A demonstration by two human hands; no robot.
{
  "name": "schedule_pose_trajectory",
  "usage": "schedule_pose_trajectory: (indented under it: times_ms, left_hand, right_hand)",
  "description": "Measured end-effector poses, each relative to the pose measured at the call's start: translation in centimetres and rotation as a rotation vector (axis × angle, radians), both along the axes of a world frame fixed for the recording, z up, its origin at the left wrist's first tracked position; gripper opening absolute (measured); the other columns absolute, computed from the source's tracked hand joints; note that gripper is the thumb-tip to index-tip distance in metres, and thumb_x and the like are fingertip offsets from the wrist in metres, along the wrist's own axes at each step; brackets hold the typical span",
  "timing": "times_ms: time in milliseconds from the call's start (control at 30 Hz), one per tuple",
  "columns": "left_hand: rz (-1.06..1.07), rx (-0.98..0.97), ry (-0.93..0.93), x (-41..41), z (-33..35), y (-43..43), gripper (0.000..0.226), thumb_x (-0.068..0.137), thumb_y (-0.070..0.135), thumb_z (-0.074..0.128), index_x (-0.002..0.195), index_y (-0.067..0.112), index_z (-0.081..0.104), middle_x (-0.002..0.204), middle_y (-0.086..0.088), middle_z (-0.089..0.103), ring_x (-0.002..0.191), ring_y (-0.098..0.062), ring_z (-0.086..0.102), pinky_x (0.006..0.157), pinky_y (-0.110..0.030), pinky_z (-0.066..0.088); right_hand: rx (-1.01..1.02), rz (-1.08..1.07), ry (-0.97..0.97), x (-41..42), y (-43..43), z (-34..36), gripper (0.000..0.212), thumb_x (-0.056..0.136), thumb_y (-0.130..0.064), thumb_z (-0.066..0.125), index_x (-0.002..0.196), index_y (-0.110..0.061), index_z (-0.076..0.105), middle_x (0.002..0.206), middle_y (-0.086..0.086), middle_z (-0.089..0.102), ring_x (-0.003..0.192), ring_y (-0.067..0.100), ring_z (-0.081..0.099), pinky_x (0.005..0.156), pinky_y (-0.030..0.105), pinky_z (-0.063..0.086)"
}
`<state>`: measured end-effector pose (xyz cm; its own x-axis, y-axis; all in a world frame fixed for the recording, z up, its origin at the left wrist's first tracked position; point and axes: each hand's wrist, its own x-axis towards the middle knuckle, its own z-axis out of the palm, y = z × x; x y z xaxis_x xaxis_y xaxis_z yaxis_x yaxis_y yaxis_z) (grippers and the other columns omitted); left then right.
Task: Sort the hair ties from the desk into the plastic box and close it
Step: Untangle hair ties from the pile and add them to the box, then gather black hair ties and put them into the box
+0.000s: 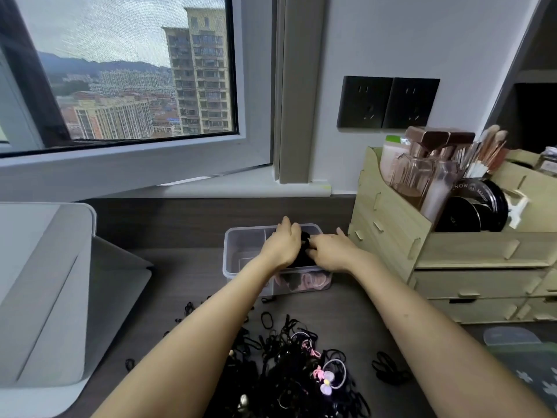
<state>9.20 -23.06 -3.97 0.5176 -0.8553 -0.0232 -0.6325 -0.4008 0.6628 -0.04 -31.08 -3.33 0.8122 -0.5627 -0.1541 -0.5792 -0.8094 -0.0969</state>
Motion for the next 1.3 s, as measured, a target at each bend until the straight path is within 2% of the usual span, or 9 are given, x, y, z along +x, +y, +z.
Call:
schedule_pose_trajectory:
  times_ms: [133, 267, 333, 600, 733, 867, 1100, 1200, 1300]
  left_hand:
    - [-0.110, 0.283, -0.282, 0.5, -0.5, -0.3, 0.059, 0.101, 0.036, 0.009, 0.148, 0.003, -0.001, 0.159, -0.012, -0.004, 0.147, -0.025, -0.004, 0.118, -0.044, -0.005]
    - [-0.178, 0.365, -0.373, 0.7, -0.5, -0.3, 0.060, 0.100, 0.038, 0.011, 0.148, 0.007, -0.007, 0.158, -0.009, -0.012, 0.147, -0.023, -0.009, 0.118, -0.045, -0.007]
    - [-0.183, 0.385, -0.361, 0.7, -0.4, -0.3, 0.060, 0.100, 0.039, 0.012, 0.148, 0.008, -0.008, 0.158, -0.008, -0.013, 0.147, -0.023, -0.009, 0.118, -0.046, -0.008]
    - [-0.162, -0.007, 0.188, 1.6, 1.4, 2.4, 0.059, 0.098, 0.049, 0.021, 0.150, 0.023, 0.008, 0.158, 0.002, 0.004, 0.147, -0.017, -0.005, 0.119, -0.045, -0.007]
    - [-0.122, -0.191, 0.286, 1.8, 2.9, 5.7, 0.057, 0.098, 0.046, 0.030, 0.147, 0.018, 0.025, 0.155, 0.002, 0.023, 0.144, -0.015, 0.018, 0.117, -0.028, 0.011]
    - [-0.076, -0.249, 0.165, 1.4, 4.0, 11.9, 0.046, 0.099, 0.041, 0.031, 0.133, 0.016, 0.051, 0.131, 0.012, 0.048, 0.120, -0.003, 0.042, 0.089, -0.013, 0.033]
    - [0.105, 0.030, -0.212, 0.3, 3.0, 22.4, 0.026, 0.092, 0.033, 0.052, 0.099, 0.014, 0.069, 0.091, 0.000, 0.068, 0.087, -0.017, 0.062, 0.076, -0.028, 0.047]
    - [0.059, 0.367, -0.334, -0.8, 1.7, 26.0, 0.028, 0.087, 0.044, 0.056, 0.100, 0.020, 0.067, 0.087, 0.006, 0.061, 0.080, -0.013, 0.057, 0.071, -0.024, 0.044]
    - [-0.010, 0.509, -0.391, -1.0, -0.2, 27.9, 0.041, 0.083, 0.048, 0.060, 0.114, 0.022, 0.061, 0.105, 0.003, 0.064, 0.094, -0.016, 0.059, 0.076, -0.023, 0.044]
  right_hand:
    - [0.074, -0.010, -0.032, -0.5, -0.1, 0.6, 0.038, 0.098, -0.017, 0.031, 0.129, -0.020, 0.052, 0.137, 0.007, 0.053, 0.131, 0.027, 0.041, 0.117, 0.051, 0.003]
    - [0.317, -0.108, -0.469, -1.5, -0.5, -0.9, 0.047, 0.095, -0.009, 0.035, 0.138, -0.024, 0.045, 0.142, 0.002, 0.049, 0.134, 0.025, 0.040, 0.120, 0.042, 0.012]
    - [0.358, -0.125, -0.509, -1.7, -0.5, -1.7, 0.047, 0.096, -0.012, 0.034, 0.142, -0.024, 0.038, 0.147, 0.003, 0.043, 0.141, 0.027, 0.028, 0.120, 0.042, 0.012]
    - [0.091, -0.051, -0.446, -2.6, 2.0, 0.5, 0.044, 0.101, -0.023, 0.030, 0.145, -0.021, 0.033, 0.154, 0.000, 0.031, 0.144, 0.016, 0.023, 0.118, 0.050, 0.001]
    - [0.092, 0.047, -0.637, -4.7, 6.0, 2.0, 0.031, 0.094, -0.024, 0.049, 0.122, -0.021, 0.062, 0.128, -0.002, 0.062, 0.120, 0.016, 0.055, 0.110, 0.042, 0.033]
    - [0.349, 0.255, -0.377, -7.4, 11.7, 1.4, 0.033, 0.085, -0.036, 0.063, 0.117, -0.026, 0.064, 0.116, -0.011, 0.065, 0.107, 0.004, 0.058, 0.098, 0.031, 0.046]
    - [0.135, 0.477, -0.161, -6.4, 18.0, -2.4, 0.069, 0.079, -0.054, 0.062, 0.139, -0.034, 0.038, 0.136, -0.007, 0.047, 0.126, 0.015, 0.036, 0.109, 0.035, 0.027]
    - [0.113, 0.471, -0.164, -5.7, 19.2, -3.2, 0.063, 0.081, -0.049, 0.063, 0.138, -0.034, 0.040, 0.131, -0.004, 0.046, 0.121, 0.017, 0.038, 0.106, 0.034, 0.030]
    - [0.187, 0.444, -0.182, -5.7, 19.3, -3.0, 0.042, 0.086, -0.034, 0.062, 0.127, -0.028, 0.052, 0.123, -0.004, 0.051, 0.116, 0.016, 0.047, 0.098, 0.028, 0.039]
